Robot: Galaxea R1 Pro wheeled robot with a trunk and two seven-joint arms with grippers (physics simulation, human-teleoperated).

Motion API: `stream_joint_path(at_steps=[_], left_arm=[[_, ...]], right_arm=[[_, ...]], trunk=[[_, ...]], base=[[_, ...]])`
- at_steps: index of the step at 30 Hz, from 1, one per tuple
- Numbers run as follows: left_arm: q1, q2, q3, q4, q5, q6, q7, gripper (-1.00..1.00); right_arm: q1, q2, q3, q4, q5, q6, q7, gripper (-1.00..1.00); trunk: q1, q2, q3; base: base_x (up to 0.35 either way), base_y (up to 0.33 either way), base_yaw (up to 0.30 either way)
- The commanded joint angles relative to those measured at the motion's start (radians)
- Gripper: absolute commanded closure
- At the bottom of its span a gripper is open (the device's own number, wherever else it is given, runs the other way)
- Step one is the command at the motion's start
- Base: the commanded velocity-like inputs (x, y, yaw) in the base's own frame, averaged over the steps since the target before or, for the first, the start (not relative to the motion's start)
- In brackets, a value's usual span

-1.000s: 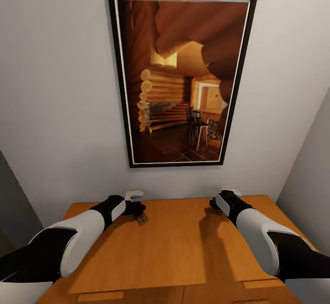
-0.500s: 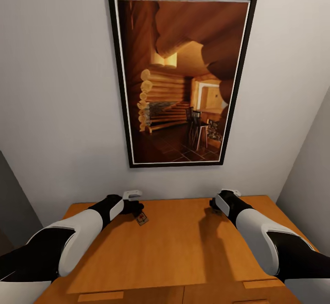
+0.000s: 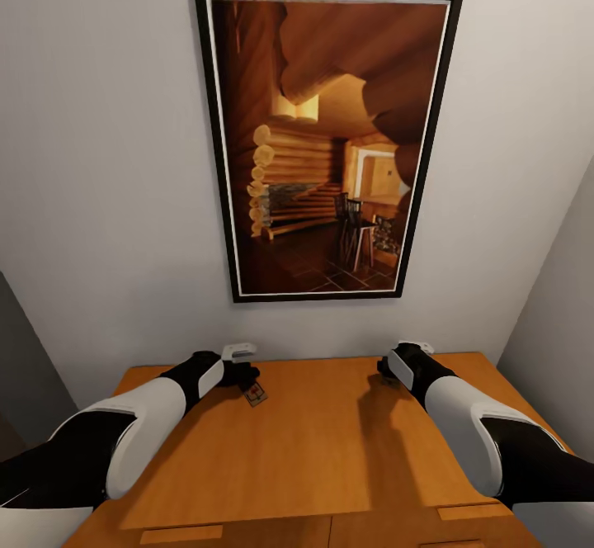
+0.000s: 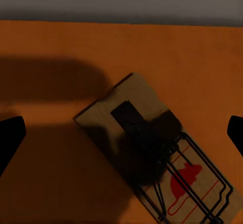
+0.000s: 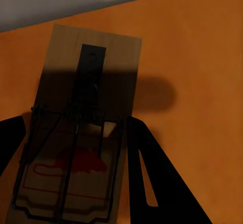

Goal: Take the four mousetraps from the cabinet in the bathroom and place them on the bathroom floor. Make sure all four end up on the same floor surface, and ensure that at least two of them are either under or directly next to the same bathroom sink.

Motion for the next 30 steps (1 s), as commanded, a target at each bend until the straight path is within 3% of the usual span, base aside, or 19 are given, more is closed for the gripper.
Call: stream_joint_path(at_steps=[1,30], left_arm=[[-0.001,0.0,-0.006,0.0,0.009,0.007,-0.001,-1.0],[-0.001,-0.017,-0.004,0.014,0.011,0.008,0.0,-1.0]], right_arm=[[-0.001,0.001,-0.005,-0.002,-0.007,0.002,-0.007,1.0],[-0.001,-0.005,-0.003,-0.003,-0.007,0.004,-0.004,1.0]], trunk=[[0.001,-0.002,-0.002],[0.001,-0.002,-0.002]], base=[[0.0,0.0,0.0],[0.0,0.0,0.0]])
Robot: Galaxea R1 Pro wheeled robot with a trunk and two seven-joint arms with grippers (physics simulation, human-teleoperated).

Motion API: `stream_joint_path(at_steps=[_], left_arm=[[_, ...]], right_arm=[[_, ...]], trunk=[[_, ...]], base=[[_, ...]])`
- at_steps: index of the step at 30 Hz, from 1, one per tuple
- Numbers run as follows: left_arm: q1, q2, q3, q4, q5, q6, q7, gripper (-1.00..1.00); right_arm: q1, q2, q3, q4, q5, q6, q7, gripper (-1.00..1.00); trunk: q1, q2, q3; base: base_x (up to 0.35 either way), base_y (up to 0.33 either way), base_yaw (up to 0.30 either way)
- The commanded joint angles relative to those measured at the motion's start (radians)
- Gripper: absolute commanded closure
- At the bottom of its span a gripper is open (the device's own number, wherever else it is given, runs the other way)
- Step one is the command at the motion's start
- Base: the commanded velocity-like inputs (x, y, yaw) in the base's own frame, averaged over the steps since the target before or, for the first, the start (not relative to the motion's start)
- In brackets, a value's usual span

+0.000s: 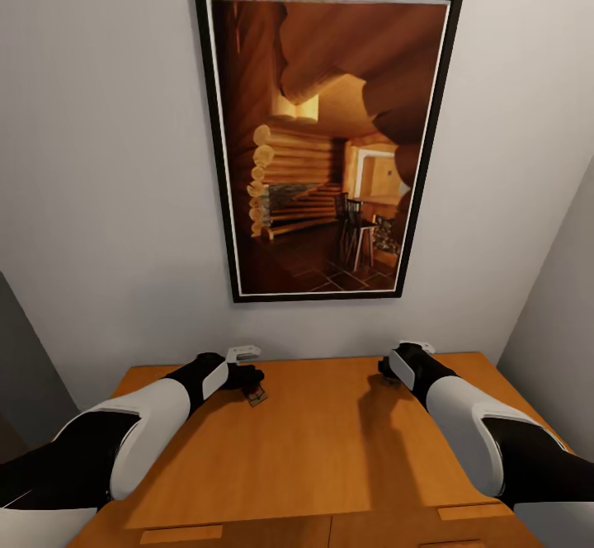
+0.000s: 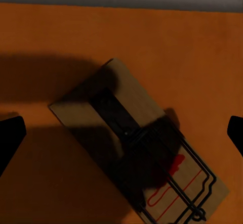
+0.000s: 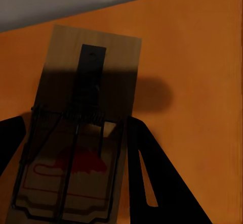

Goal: Take the four mousetraps from the cabinet in the bathroom and place them on the bathroom floor. Make sure all four end up on the same floor surface, and ensure that at least two of them are either under or directly next to the same bathroom sink.

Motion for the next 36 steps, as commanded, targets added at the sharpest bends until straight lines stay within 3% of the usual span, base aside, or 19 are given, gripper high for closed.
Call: stream_joint_path(at_steps=[1,14,20,25,29,36], left_arm=[[-0.001,0.0,-0.006,-0.001,0.009,0.006,-0.001,-1.0],[-0.001,0.0,-0.007,-0.001,0.006,0.009,-0.001,-1.0],[-0.001,0.0,-0.007,-0.002,0.004,0.012,-0.001,-1.0],[-0.001,0.0,-0.007,-0.002,0.002,0.012,-0.002,-1.0],[-0.001,0.001,-0.007,-0.001,0.002,0.012,-0.002,-1.0],[-0.001,0.001,-0.008,-0.001,0.0,0.012,-0.002,-1.0]], right_arm=[[-0.001,-0.001,-0.005,-0.002,-0.007,0.003,-0.007,1.0],[-0.001,-0.008,-0.003,-0.01,-0.009,0.025,0.006,1.0],[-0.001,-0.024,-0.003,-0.074,-0.009,0.147,0.013,1.0],[-0.001,-0.085,-0.006,-0.215,-0.02,0.304,0.014,1.0],[-0.001,-0.109,-0.007,-0.249,-0.022,0.351,0.014,1.0],[-0.001,-0.12,-0.011,-0.276,-0.017,0.427,0.014,1.0]], trunk=[[0.001,-0.002,-0.002],[0.001,-0.002,-0.002],[0.001,-0.002,-0.002],[0.001,-0.002,-0.002],[0.001,-0.002,-0.002],[0.001,-0.002,-0.002]], base=[[0.0,0.0,0.0],[0.0,0.0,0.0],[0.0,0.0,0.0],[0.0,0.0,0.0],[0.0,0.0,0.0],[0.0,0.0,0.0]])
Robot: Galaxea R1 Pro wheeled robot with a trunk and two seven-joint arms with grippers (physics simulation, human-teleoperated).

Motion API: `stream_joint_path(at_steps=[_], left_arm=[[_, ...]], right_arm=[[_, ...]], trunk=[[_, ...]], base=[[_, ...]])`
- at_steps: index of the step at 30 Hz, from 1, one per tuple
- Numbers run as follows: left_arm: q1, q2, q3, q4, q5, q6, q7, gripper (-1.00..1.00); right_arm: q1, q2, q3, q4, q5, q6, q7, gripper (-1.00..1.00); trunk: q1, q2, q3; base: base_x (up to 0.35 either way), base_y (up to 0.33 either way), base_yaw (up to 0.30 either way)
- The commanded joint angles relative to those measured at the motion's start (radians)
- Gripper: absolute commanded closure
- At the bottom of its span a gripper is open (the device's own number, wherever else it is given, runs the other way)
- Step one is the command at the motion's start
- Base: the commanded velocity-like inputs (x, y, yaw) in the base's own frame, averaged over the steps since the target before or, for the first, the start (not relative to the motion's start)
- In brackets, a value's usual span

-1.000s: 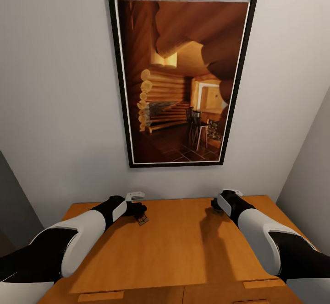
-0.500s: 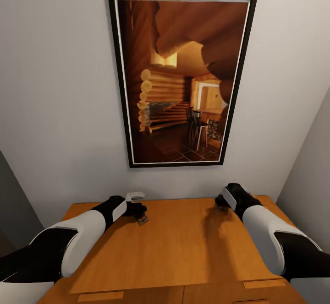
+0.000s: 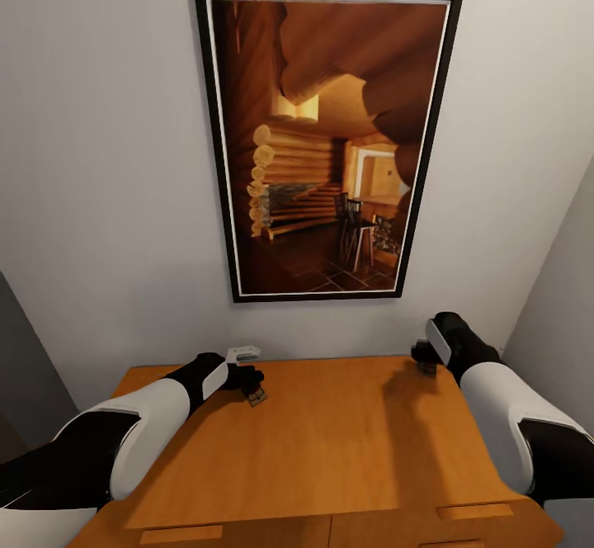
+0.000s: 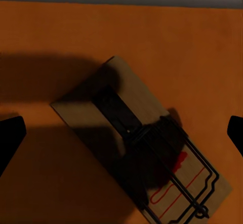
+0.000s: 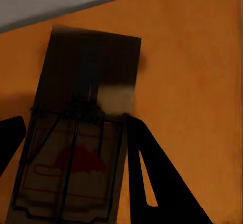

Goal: Take the four mousetraps from the cabinet in the bathroom and place them on the bathroom floor. Make sure all four end up on the same floor surface, and ensure that at least two of them are either under or directly next to the same bathroom sink.

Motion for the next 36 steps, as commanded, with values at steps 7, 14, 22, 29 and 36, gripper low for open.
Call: stream_joint_path(at_steps=[7,14,22,29,36], left_arm=[[-0.001,0.001,-0.006,-0.001,0.01,0.006,0.0,-1.0],[-0.001,0.001,-0.007,-0.002,0.009,0.006,0.0,-1.0],[-0.001,0.002,-0.007,-0.002,0.01,0.006,0.0,-1.0],[-0.001,0.002,-0.007,-0.002,0.008,0.006,0.0,-1.0],[-0.001,0.001,-0.007,-0.002,0.006,0.006,0.001,-1.0]], right_arm=[[-0.001,-0.052,-0.003,-0.161,-0.018,0.18,-0.008,1.0],[0.008,-0.085,-0.006,-0.548,-0.019,0.18,-0.008,1.0],[0.21,-0.103,-0.08,-0.844,-0.02,0.18,-0.009,1.0],[0.289,-0.104,-0.15,-0.885,-0.021,0.18,-0.008,1.0],[0.312,-0.101,-0.158,-0.884,-0.022,0.18,-0.008,1.0]], trunk=[[0.001,-0.002,-0.002],[0.001,-0.002,-0.002],[0.001,-0.002,-0.002],[0.001,-0.002,-0.002],[0.001,-0.002,-0.002]], base=[[0.0,0.0,0.0],[0.0,0.0,0.0],[0.0,0.0,0.0],[0.0,0.0,0.0],[0.0,0.0,0.0]])
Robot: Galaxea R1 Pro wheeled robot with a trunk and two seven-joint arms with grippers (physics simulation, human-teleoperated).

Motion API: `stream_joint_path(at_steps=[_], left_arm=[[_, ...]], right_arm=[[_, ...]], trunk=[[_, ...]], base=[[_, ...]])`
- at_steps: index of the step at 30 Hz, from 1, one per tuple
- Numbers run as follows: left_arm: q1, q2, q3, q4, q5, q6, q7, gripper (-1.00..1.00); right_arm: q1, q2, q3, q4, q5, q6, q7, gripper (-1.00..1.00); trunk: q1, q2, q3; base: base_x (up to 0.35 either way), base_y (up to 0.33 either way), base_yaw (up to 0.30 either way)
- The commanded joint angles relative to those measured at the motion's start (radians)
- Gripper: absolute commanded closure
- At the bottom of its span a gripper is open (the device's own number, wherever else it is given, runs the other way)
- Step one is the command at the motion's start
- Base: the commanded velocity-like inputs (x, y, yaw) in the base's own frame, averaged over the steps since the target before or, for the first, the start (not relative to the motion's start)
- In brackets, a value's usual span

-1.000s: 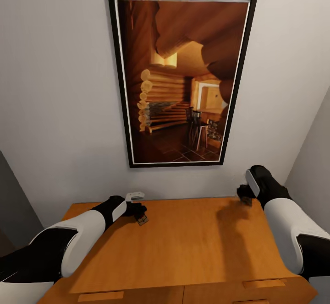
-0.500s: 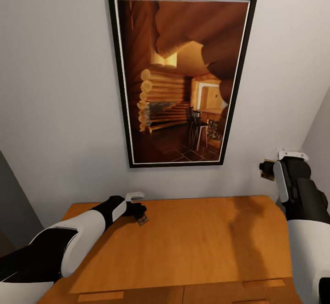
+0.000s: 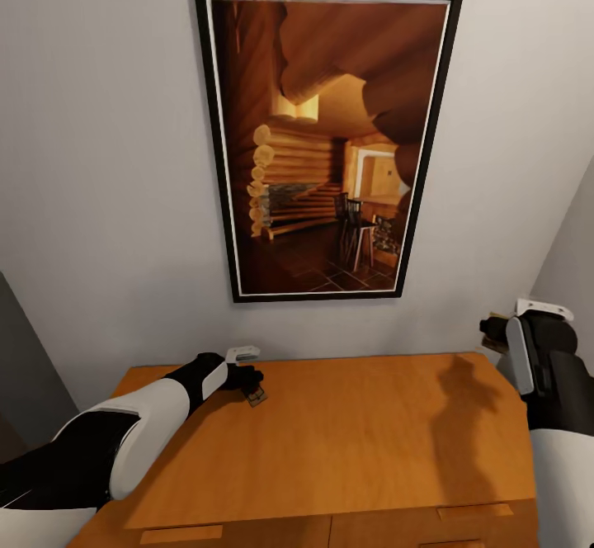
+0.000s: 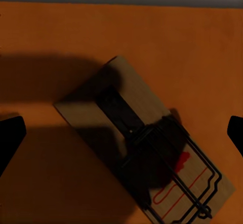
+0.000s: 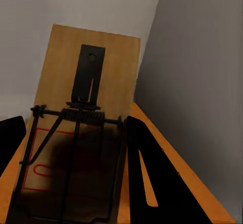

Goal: Take the four mousetraps from the cabinet in the bathroom and place them on the bathroom floor. Make sure all four end up on the same floor surface, and ensure that at least two of them are either under or directly next to the same bathroom sink.

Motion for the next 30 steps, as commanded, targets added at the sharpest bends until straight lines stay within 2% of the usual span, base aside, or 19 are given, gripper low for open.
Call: stream_joint_path(at_steps=[1,3,8,20,25,29,30], left_arm=[[-0.001,0.001,-0.006,-0.001,0.009,0.005,-0.001,-1.0],[-0.001,0.001,-0.006,-0.001,0.01,0.005,-0.001,-1.0],[-0.001,0.001,-0.007,-0.001,0.009,0.005,0.0,-1.0],[-0.001,-0.001,-0.008,0.013,0.011,0.006,0.0,-1.0],[0.0,-0.013,-0.008,0.019,0.012,0.007,0.002,-1.0],[0.0,-0.037,-0.008,0.02,0.016,0.01,0.062,-1.0],[0.0,-0.043,-0.007,0.02,0.018,0.015,0.101,-1.0]], right_arm=[[0.02,-0.001,-0.001,-0.003,-0.009,0.003,-0.009,1.0],[0.05,-0.001,-0.001,-0.004,-0.01,0.003,-0.007,1.0],[0.076,-0.003,-0.002,-0.005,-0.01,0.003,0.012,1.0],[0.081,-0.006,-0.002,-0.005,-0.009,0.003,0.024,1.0],[0.081,-0.007,-0.002,-0.006,-0.007,0.003,0.024,1.0],[0.081,-0.007,-0.002,-0.006,-0.005,0.003,0.024,1.0],[0.081,-0.007,-0.002,-0.006,-0.005,0.003,0.024,1.0]], trunk=[[0.001,-0.002,-0.002],[0.001,-0.002,-0.002],[0.001,-0.002,-0.002],[0.001,-0.002,-0.002],[0.001,-0.002,-0.002],[0.001,-0.002,-0.002],[0.001,-0.002,-0.002]], base=[[0.0,0.0,0.0],[0.0,0.0,0.0],[0.0,0.0,0.0],[0.0,0.0,0.0],[0.0,0.0,0.0],[0.0,0.0,0.0],[0.0,0.0,0.0]])
